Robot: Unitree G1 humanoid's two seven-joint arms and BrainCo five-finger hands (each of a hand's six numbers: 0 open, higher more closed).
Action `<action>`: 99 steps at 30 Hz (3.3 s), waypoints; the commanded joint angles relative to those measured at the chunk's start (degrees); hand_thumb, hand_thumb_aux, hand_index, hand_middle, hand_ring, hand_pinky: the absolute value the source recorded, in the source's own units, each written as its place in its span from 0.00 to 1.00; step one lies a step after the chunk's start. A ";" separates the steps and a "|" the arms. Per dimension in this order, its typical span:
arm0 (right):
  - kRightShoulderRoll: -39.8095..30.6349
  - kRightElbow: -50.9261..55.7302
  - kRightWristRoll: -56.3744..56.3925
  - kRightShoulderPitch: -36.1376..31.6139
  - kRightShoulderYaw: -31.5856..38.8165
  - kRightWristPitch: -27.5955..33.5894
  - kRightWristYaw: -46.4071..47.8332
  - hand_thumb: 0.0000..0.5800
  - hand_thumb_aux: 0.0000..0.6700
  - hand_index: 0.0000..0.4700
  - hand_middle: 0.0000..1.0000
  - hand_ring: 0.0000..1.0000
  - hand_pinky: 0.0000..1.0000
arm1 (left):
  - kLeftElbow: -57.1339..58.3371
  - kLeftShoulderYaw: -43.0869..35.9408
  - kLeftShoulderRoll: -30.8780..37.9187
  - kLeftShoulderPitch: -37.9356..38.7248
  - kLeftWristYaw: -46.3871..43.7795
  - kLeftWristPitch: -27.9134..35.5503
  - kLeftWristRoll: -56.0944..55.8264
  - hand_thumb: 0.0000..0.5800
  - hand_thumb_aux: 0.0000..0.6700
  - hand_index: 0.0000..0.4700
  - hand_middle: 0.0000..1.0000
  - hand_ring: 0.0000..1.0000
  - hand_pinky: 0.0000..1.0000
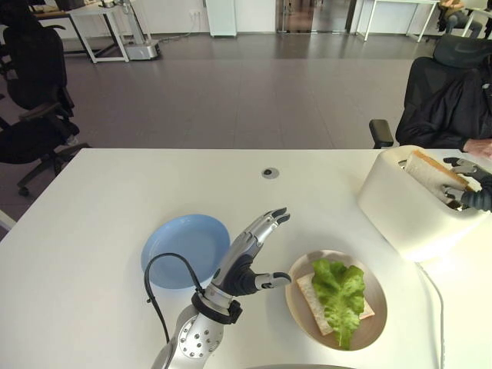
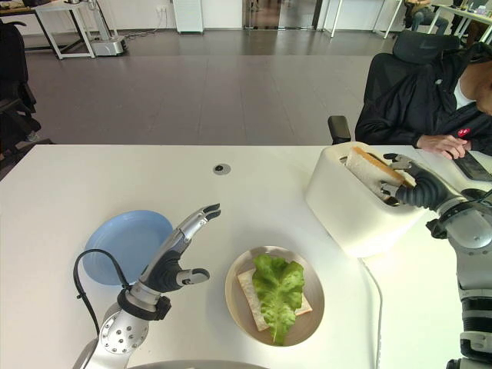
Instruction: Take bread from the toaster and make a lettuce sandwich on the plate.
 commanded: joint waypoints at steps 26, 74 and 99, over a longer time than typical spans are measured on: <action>-1.24 -31.13 32.67 15.81 5.77 28.10 41.77 1.00 1.00 1.00 0.00 0.00 0.00 | -6.47 0.08 1.96 2.71 3.10 -12.48 20.64 0.00 0.00 0.00 0.00 0.00 0.00; 2.20 -36.16 33.48 22.52 -4.81 3.92 53.09 0.00 0.00 0.00 0.00 0.00 0.00 | 18.58 -24.29 9.84 -10.80 -1.32 -3.59 44.82 0.00 0.00 0.00 0.00 0.00 0.00; -2.36 -15.07 -1.65 32.62 16.93 -25.47 44.18 1.00 1.00 1.00 1.00 1.00 1.00 | 15.24 -15.15 17.32 -0.23 -11.14 -10.27 26.30 1.00 1.00 1.00 1.00 1.00 1.00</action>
